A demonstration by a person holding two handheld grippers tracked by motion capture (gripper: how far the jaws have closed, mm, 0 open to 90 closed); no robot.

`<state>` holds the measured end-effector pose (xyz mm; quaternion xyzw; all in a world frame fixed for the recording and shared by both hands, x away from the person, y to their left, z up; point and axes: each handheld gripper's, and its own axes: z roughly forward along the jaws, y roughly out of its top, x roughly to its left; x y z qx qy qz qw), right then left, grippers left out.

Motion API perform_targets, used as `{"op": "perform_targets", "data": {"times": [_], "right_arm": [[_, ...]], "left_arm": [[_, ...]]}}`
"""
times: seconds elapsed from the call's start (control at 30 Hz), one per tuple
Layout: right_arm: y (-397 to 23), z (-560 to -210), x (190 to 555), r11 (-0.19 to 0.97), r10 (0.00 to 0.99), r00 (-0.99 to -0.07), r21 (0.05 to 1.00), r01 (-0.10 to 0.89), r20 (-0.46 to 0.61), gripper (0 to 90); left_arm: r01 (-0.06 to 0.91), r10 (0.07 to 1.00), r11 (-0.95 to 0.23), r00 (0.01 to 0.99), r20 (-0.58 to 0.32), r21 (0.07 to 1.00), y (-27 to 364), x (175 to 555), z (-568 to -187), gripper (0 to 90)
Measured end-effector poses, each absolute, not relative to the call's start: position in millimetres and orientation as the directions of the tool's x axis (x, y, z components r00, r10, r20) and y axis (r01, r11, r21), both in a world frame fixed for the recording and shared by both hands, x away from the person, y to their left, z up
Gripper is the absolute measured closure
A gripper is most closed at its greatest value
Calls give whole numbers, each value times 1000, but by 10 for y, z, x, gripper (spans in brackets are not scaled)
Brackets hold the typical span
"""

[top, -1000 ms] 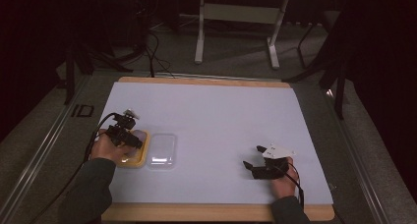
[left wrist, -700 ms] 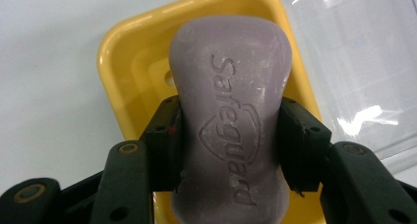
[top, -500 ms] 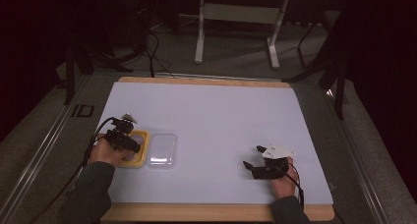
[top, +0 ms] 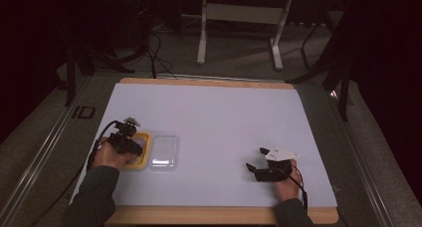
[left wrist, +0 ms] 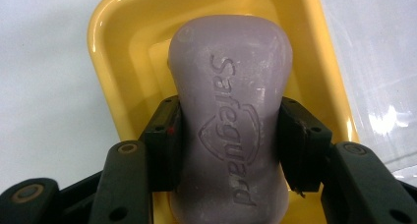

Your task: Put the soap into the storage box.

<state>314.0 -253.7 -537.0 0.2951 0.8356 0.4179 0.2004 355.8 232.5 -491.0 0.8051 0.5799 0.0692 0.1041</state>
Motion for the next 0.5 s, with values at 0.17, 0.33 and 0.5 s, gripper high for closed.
{"op": "perform_targets", "data": {"times": [0.17,0.33,0.5], "right_arm": [[-2534,-5371,3138,479,660,-746,816,324,-91,199],[-2534,-5372,3138,479,660,-746,816,323,-92,199],[-2535,-5371,3138,480,660,-746,816,323,-93,199]], "left_arm": [[911,943,-320,332,-2,261,2330,3533,-4867,410],[896,940,-327,342,4,300,2321,3511,-4792,348],[871,937,-333,349,20,361,2292,3482,-4683,319]]}}
